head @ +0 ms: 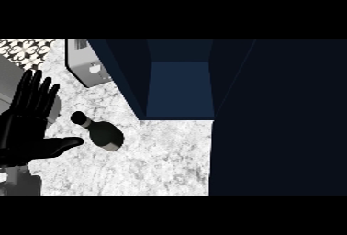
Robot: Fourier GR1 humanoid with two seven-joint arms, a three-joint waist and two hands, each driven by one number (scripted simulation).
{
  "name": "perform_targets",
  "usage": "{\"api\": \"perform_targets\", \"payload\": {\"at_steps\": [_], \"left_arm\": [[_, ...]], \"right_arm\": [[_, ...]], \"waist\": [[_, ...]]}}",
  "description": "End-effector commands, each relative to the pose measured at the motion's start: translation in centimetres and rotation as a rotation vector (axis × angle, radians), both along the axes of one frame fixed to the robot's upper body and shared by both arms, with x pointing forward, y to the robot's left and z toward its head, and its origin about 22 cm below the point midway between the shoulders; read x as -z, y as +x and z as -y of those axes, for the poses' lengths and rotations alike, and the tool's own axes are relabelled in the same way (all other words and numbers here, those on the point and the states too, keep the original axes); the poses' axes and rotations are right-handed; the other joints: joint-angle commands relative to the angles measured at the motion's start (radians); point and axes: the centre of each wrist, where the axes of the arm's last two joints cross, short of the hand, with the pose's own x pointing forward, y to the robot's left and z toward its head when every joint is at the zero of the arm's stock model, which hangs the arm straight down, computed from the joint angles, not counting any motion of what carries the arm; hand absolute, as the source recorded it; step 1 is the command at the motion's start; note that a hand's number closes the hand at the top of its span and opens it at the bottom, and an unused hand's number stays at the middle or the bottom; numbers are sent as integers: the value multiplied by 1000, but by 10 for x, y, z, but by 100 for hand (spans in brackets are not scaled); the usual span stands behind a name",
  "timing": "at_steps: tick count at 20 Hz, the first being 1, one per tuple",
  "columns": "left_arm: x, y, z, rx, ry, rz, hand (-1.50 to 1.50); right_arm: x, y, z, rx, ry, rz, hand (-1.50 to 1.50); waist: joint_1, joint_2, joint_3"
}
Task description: Pick up the wine, place it into the cabinet and close the cabinet
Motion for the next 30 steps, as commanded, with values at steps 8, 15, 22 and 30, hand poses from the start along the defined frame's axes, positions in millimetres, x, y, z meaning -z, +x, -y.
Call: {"api": "perform_targets", "payload": {"at_steps": [8,15,22,30], "left_arm": [[68,6,-21,-27,-7,-62,-150],[93,-4,-23,-5,48,-94,-150],[130,-12,-27,2,37,-104,-150],[139,16,-49,3,-8,-145,-150]], "right_arm": [[0,-9,-14,-3,6,13,-150],[-9,9,-1,-1,26,30,-150],[-10,-17,-7,2,11,-1,-150],[-6,-1,8,-18,5,11,-150]], "waist": [[-4,1,0],[1,1,0],[-2,0,0],[-4,2,0]]}}
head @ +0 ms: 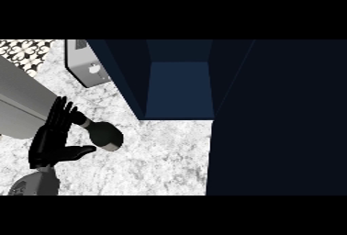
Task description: Pick up the wine, place it into the cabinet and close the cabinet
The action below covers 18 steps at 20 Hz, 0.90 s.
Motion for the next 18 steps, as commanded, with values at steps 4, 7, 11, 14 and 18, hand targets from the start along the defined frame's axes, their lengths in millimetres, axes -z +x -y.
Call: {"api": "perform_targets", "payload": {"at_steps": [4,7,11,14,18], "left_arm": [[33,8,-8,35,-13,-10,-150],[55,-11,8,39,-9,-37,-150],[46,6,8,40,-10,-54,-150],[69,4,6,41,-17,-42,-150],[77,10,9,30,-35,-52,-150]], "right_arm": [[-4,0,-22,-8,25,9,-150],[-11,6,11,3,31,3,-150],[-2,-3,10,16,20,-2,-150],[-4,-1,-5,3,27,28,-150],[-3,10,3,15,10,26,-150]], "waist": [[-2,1,0],[0,1,0],[0,0,0],[-4,1,0],[-4,2,0]]}}
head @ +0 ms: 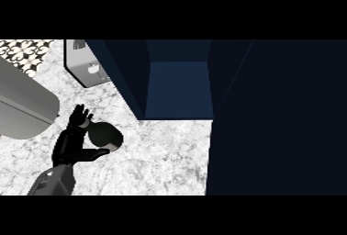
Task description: Pick up the wine, place it into the cabinet and close the cabinet
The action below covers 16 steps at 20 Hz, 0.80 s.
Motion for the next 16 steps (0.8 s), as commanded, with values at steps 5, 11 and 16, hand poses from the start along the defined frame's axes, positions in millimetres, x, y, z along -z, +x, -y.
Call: {"api": "perform_targets", "payload": {"at_steps": [5,11,16], "left_arm": [[21,-3,5,-10,-94,-13,-150],[29,-11,5,17,-156,23,-150],[29,2,24,16,-149,22,-150]], "right_arm": [[3,-3,6,-14,14,9,-150],[19,-1,-5,-11,-32,-15,-150],[13,4,-10,-17,7,-1,-150]], "waist": [[-5,2,0],[-2,1,0],[-9,4,-1]]}}
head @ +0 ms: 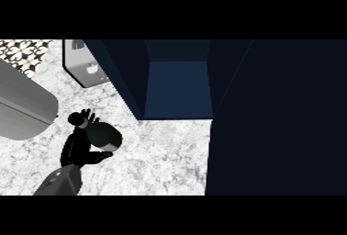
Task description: Pick up the wine, place it into the cabinet and close the cabinet
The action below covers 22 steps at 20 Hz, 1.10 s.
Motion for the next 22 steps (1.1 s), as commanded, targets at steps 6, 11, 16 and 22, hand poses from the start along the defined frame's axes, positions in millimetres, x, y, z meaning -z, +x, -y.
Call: {"api": "perform_targets", "payload": {"at_steps": [6,11,16,22], "left_arm": [[4,-7,-5,59,-44,40,150],[10,-5,13,59,-40,21,150],[19,-19,17,66,-25,42,150],[50,-101,2,48,8,47,150]], "right_arm": [[-12,-3,1,7,2,-7,-150],[-10,-1,8,-1,2,-1,-150],[-6,11,6,10,-27,-3,-150],[4,1,17,26,-42,4,-150]], "waist": [[5,-1,0],[-5,3,-1],[-1,3,-1],[21,-7,2]]}}
